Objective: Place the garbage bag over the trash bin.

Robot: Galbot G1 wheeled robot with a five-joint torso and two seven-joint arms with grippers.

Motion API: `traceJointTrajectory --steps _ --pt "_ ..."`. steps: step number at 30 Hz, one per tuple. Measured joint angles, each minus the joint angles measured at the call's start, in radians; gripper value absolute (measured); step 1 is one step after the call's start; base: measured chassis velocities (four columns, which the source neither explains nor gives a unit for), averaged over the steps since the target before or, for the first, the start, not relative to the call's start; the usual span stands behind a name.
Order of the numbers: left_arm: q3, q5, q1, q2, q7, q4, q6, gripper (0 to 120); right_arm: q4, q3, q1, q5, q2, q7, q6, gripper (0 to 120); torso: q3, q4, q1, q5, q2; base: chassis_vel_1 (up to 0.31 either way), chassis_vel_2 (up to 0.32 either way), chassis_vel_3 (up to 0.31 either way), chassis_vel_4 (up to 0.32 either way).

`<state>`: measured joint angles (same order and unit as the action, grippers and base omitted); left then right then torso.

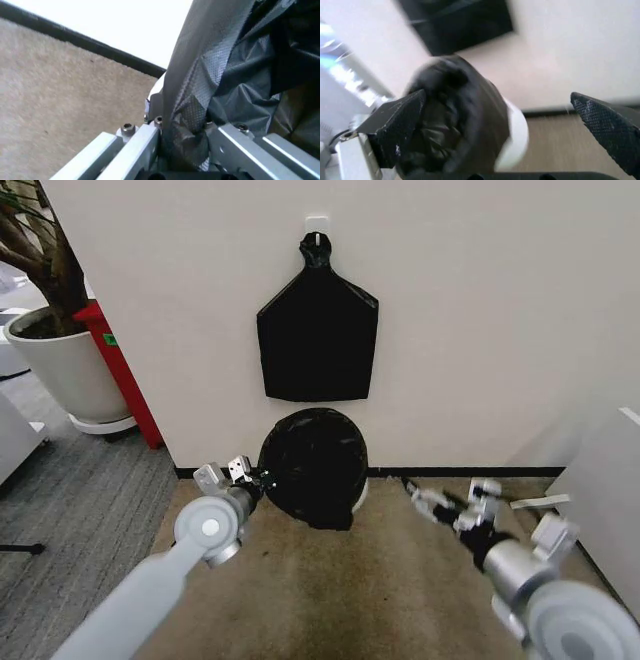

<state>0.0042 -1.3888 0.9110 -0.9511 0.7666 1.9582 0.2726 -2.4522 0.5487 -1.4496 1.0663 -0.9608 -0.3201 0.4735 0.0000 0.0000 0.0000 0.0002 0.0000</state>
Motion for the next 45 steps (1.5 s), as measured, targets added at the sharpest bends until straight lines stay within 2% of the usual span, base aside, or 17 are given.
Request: traceJointTrajectory --steps 1,3,5,8,9,13,15,16,18,22,24,27,35,45 --pt "0.0 0.0 0.0 0.0 0.0 0.0 0.0 1 0.0 0.0 0.0 0.0 0.0 0.0 0.0 100 0.0 0.0 0.0 0.0 0.0 0.0 0.0 0.0 0.0" --pt "0.017 0.05 0.003 0.001 -0.01 -0.003 0.009 1 0.011 -0.034 0.049 -0.046 0.062 0.064 0.007 100 0.0 -0.0001 0.0 -0.0002 0.0 0.0 0.0 0.0 0.0" --pt "0.026 0.074 0.003 0.001 -0.014 -0.004 0.012 1 0.019 -0.058 0.082 -0.061 0.093 0.086 0.016 100 0.0 -0.0001 0.0 0.0001 0.0 0.0 0.0 0.0 0.0" --pt "0.042 0.106 0.003 0.0 -0.018 -0.004 0.017 1 0.043 -0.187 0.222 -0.069 0.144 0.078 0.046 95 0.0 0.0 0.0 -0.0001 0.0 0.0 0.0 0.0 0.0" --pt "0.042 0.106 0.003 0.0 -0.018 -0.004 0.017 1 0.043 -0.187 0.222 -0.069 0.144 0.078 0.046 95 0.0 0.0 0.0 -0.0001 0.0 0.0 0.0 0.0 0.0" --pt "0.049 0.115 0.003 -0.002 -0.019 0.004 0.018 1 0.071 -0.425 0.437 0.017 0.129 -0.089 0.081 78 0.0 0.0001 0.0 -0.0003 0.0 0.0 0.0 0.0 0.0" --pt "0.049 0.117 0.005 -0.001 -0.019 0.008 0.018 1 0.084 -0.497 0.495 0.061 0.11 -0.16 0.088 71 0.0 0.0 0.0 -0.0002 0.0 0.0 0.0 0.0 0.0" --pt "0.049 0.117 0.005 -0.001 -0.019 0.008 0.018 1 0.084 -0.497 0.495 0.061 0.11 -0.16 0.088 71 0.0 0.0 0.0 -0.0002 0.0 0.0 0.0 0.0 0.0" --pt "0.049 0.126 0.011 0.0 -0.024 0.015 0.018 1 0.112 -0.599 0.567 0.128 0.08 -0.265 0.091 59 0.0 0.0 0.0 -0.0002 0.0 0.0 0.0 0.0 0.0" --pt "0.051 0.188 0.029 -0.002 -0.056 0.023 0.01 1 0.16 -0.714 0.67 0.282 0.013 -0.453 0.082 44 0.0 0.0001 0.0 -0.0003 0.0 0.0 0.0 0.0 0.0" --pt "0.052 0.209 0.034 -0.004 -0.067 0.024 0.005 1 0.176 -0.73 0.688 0.313 -0.006 -0.499 0.074 41 0.0 0.0 0.0 -0.0005 0.0 0.0 0.0 0.0 0.0" --pt "0.054 0.258 0.047 -0.006 -0.09 0.032 -0.002 1 0.225 -0.756 0.716 0.363 -0.053 -0.577 0.045 27 0.0 -0.0001 0.0 -0.0004 0.0 0.0 0.0 0.0 0.0" --pt "0.045 0.337 0.077 0.002 -0.125 0.063 -0.01 1 0.356 -0.757 0.724 0.331 -0.161 -0.643 0.02 0 0.0 0.0 0.0 -0.0003 0.0 0.0 0.0 0.0 0.0" --pt "0.033 0.39 0.101 -0.002 -0.153 0.076 -0.019 1 0.488 -0.785 0.743 0.24 -0.208 -0.67 0.032 0 0.0 -0.0002 0.0 -0.0003 0.0 0.0 0.0 0.0 0.0"
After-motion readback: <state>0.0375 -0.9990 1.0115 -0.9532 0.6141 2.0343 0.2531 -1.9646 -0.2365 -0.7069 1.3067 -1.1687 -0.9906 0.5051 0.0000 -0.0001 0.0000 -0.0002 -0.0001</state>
